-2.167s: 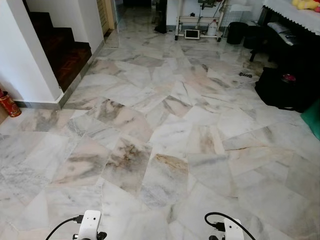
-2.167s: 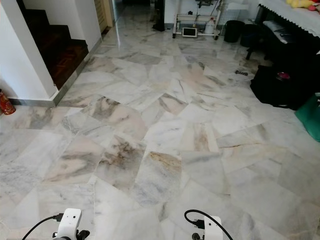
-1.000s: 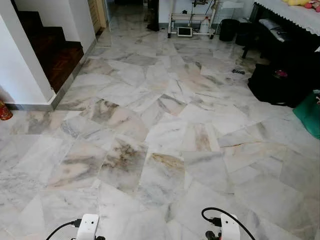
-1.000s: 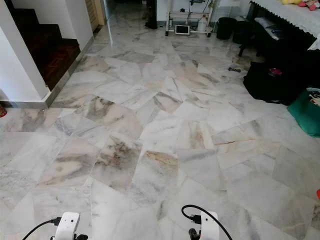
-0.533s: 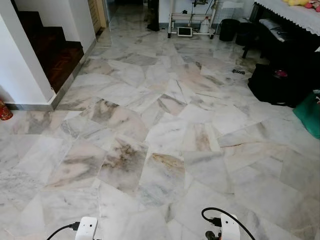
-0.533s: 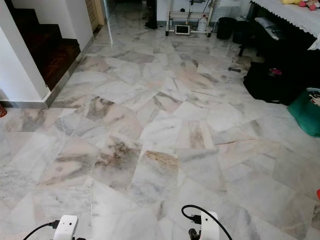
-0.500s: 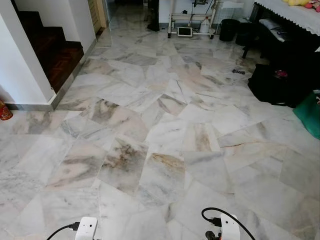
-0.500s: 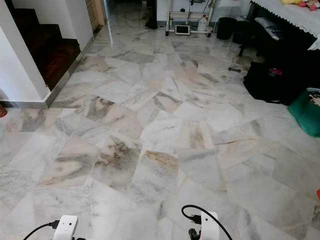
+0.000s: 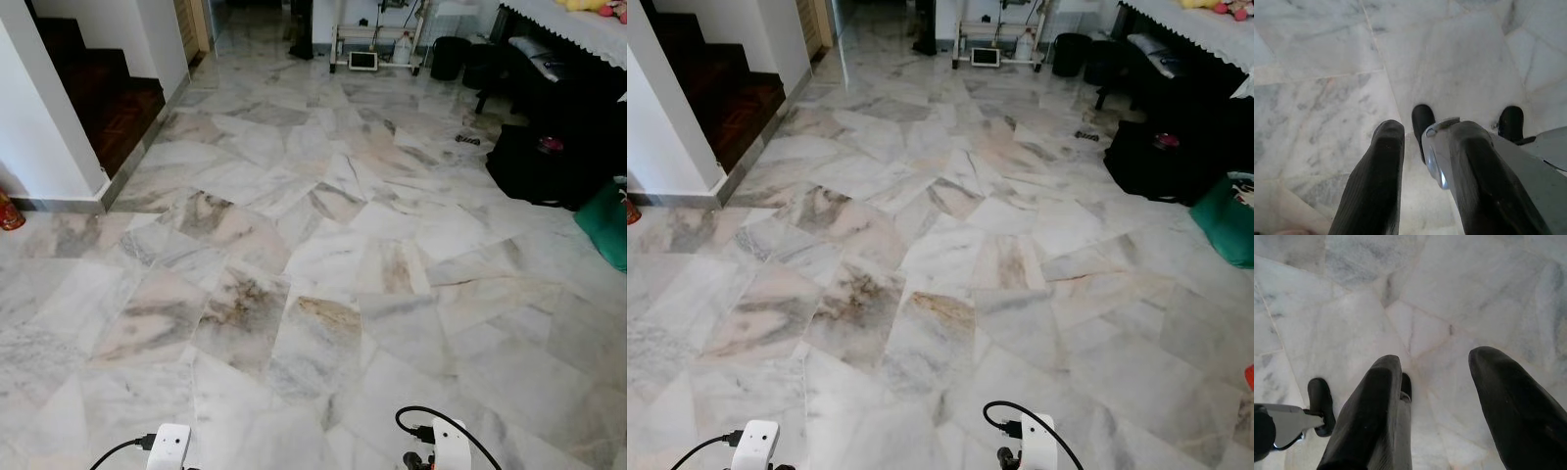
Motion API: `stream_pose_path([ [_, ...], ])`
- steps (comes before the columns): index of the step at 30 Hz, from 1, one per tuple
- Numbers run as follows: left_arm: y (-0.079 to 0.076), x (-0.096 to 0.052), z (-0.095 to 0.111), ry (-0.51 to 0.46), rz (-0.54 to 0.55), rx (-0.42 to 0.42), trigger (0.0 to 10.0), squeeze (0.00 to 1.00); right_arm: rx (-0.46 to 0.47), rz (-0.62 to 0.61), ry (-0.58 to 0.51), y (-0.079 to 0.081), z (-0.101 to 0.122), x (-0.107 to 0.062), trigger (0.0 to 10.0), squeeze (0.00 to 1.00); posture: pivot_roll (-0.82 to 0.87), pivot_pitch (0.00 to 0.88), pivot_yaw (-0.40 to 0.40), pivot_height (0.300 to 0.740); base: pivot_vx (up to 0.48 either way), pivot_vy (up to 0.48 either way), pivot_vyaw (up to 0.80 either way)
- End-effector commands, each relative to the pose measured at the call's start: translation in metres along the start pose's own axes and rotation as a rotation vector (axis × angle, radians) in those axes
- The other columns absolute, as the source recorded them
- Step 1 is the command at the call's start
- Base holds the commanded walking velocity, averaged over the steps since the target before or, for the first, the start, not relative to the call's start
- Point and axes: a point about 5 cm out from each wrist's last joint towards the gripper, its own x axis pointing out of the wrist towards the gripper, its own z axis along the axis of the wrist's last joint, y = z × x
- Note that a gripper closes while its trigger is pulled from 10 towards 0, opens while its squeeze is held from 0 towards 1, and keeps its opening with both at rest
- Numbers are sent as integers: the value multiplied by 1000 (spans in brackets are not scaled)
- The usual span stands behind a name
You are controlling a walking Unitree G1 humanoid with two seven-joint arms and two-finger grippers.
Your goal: Move the pillow to the sofa from floor
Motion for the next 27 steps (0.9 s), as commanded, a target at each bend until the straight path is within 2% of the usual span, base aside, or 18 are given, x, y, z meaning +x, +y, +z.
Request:
stream_pose_path([
  [1,6,-2,-7,28,7,14,10000,0,-2,-1,14,-1,-3,0,10000,0,-54,0,-49,740,-251,0,0],
  [8,9,-2,-6,25,9,12,10000,0,-2,1,15,-1,-3,-1,10000,0,-54,0,-50,740,-252,0,0],
  [27,1,-2,-8,30,-2,14,10000,0,0,0,12,-2,-2,0,10000,0,-55,0,-50,740,-249,0,0],
])
